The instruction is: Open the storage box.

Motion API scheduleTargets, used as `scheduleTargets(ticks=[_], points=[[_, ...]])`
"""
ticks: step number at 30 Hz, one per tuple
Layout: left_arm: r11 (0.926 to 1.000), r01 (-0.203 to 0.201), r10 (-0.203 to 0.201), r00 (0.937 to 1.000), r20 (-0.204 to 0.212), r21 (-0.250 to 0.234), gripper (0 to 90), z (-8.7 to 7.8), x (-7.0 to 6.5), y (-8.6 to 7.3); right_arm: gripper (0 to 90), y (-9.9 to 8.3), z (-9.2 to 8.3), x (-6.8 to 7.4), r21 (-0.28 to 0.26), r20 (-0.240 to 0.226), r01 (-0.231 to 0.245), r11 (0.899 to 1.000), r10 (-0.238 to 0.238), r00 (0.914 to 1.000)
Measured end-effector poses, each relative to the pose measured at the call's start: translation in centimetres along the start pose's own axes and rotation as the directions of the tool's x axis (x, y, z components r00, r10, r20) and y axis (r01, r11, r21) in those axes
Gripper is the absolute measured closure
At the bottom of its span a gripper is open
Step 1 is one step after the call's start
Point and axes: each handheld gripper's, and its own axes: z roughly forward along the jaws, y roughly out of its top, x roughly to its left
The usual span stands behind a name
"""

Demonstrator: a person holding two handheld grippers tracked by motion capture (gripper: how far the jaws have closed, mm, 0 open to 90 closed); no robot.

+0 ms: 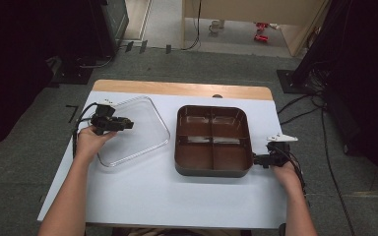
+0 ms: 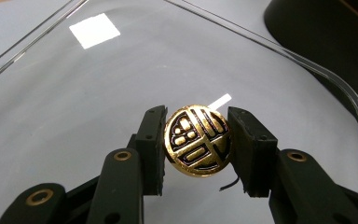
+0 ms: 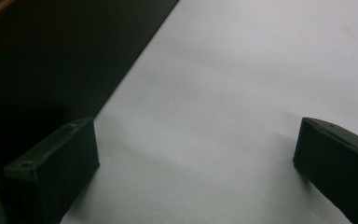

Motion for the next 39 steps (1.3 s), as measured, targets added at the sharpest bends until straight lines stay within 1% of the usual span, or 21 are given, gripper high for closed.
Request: scheduleTargets(ticks=[5, 7, 10, 14, 15, 16, 17, 18, 19, 21, 22, 24, 26, 27, 28, 32, 33, 35, 36, 38, 39], points=[[0.9997, -0.018, 0.019, 0.9996, -0.02, 0.014, 59.6, 1.0, 0.3, -0.2, 0.0, 0.0, 0.0, 0.0, 0.0, 0.0, -0.001, 1.0, 0.001, 1.0], [0.9996, -0.009, 0.01, 0.9997, -0.024, 0.026, 59.5, 1.5, 0.4, -0.3, 0.0, 0.0, 0.0, 0.0, 0.0, 0.0, -0.001, 1.0, 0.001, 1.0], [0.9992, -0.009, 0.01, 0.9997, -0.024, 0.04, 59.4, 1.8, 0.4, -0.5, 0.0, 0.0, 0.0, 0.0, 0.001, 0.0, 0.0, 1.0, 0.0, 1.0], [0.9994, -0.01, 0.011, 0.9996, -0.027, 0.033, 58.0, 1.9, 0.4, -0.5, 0.0, 0.0, 0.0, 0.0, 0.001, 0.0, 0.0, 1.0, 0.0, 1.0], [0.9996, -0.003, 0.003, 0.9999, -0.013, 0.028, 52.7, 1.8, 0.4, -0.5, 0.0, 0.0, 0.0, 0.0, 0.001, 0.001, 0.0, 1.0, 0.0, 1.0], [0.9999, 0.01, -0.01, 0.9999, -0.008, 0.002, 46.9, 1.5, 0.4, -0.4, 0.0, 0.0, 0.0, 0.0, 0.001, 0.001, -0.001, 1.0, 0.001, 1.0], [0.9998, 0.01, -0.011, 0.9998, -0.017, -0.017, 43.6, 1.2, 0.4, -0.3, 0.0, 0.0, 0.0, 0.0, 0.0, 0.001, 0.0, 1.0, 0.0, 1.0], [0.9998, 0.01, -0.011, 0.9998, -0.017, -0.017, 41.4, 1.2, 0.4, -0.3, 0.0, 0.0, 0.0, 0.0, 0.0, 0.0, 0.0, 1.0, 0.0, 1.0], [0.9989, 0.006, -0.007, 0.9998, -0.021, -0.046, 39.1, 0.5, 0.0, -0.1, 0.0, 0.0, 0.0, 0.0, 0.0, 0.001, 0.0, 1.0, 0.0, 1.0], [0.9987, 0.002, -0.003, 0.9999, -0.014, -0.052, 36.9, -0.1, -0.4, 0.0, 0.0, 0.0, 0.0, 0.0, 0.0, 0.001, 0.0, 1.0, 0.0, 1.0], [0.9987, 0.002, -0.003, 0.9999, -0.014, -0.052, 36.5, -0.1, -0.4, 0.0, 0.0, 0.0, 0.0, 0.0, 0.0, 0.001, 0.0, 1.0, 0.0, 1.0], [0.9985, -0.011, 0.01, 0.9999, -0.009, -0.054, 36.2, -0.5, -0.9, 0.0, 0.0, 0.0, 0.0, 0.0, 0.0, 0.0, 0.0, 1.0, 0.0, 1.0], [0.9983, -0.011, 0.011, 0.9999, -0.001, -0.058, 36.2, -0.8, -1.5, 0.0, 0.0, 0.0, 0.0, 0.0, 0.0, 0.0, 0.0, 1.0, 0.0, 1.0], [0.9977, -0.013, 0.013, 0.9999, 0.009, -0.066, 36.3, -0.9, -1.7, -0.1, 0.0, 0.0, 0.0, 0.0, 0.0, 0.0, 0.0, 1.0, 0.0, 1.0], [0.9976, -0.019, 0.02, 0.9997, 0.016, -0.066, 36.2, -1.0, -2.3, -0.1, 0.0, 0.0, 0.0, 0.0, 0.0, 0.0, 0.0, 1.0, 0.0, 1.0], [0.997, -0.027, 0.029, 0.9992, 0.028, -0.073, 36.1, -1.1, -3.1, -0.2, 0.0, 0.0, 0.0, 0.0, 0.001, 0.0, 0.0, 1.0, 0.0, 1.0], [0.9966, -0.028, 0.031, 0.999, 0.034, -0.078, 36.0, -1.1, -3.6, -0.3, 0.0, 0.0, 0.0, 0.0, 0.0, 0.0, -0.001, 1.0, 0.001, 1.0], [0.9961, -0.041, 0.044, 0.9984, 0.035, -0.079, 35.9, -1.2, -4.3, -0.5, 0.0, 0.0, 0.0, 0.0, 0.0, 0.0, 0.0, 1.0, 0.0, 1.0], [0.9961, -0.041, 0.044, 0.9984, 0.035, -0.079, 35.9, -1.2, -4.3, -0.5, 0.0, 0.0, 0.0, 0.0, 0.0, 0.0, 0.0, 1.0, 0.0, 1.0], [0.9948, -0.057, 0.06, 0.9976, 0.036, -0.084, 35.9, -1.3, -4.9, -0.8, 0.0, 0.0, 0.0, 0.0, 0.0, 0.0, 0.0, 1.0, 0.0, 1.0], [0.9954, -0.057, 0.061, 0.9966, 0.055, -0.078, 35.9, -1.2, -5.5, -1.2, 0.0, 0.0, 0.0, 0.0, 0.001, 0.0, 0.0, 1.0, 0.0, 1.0]])
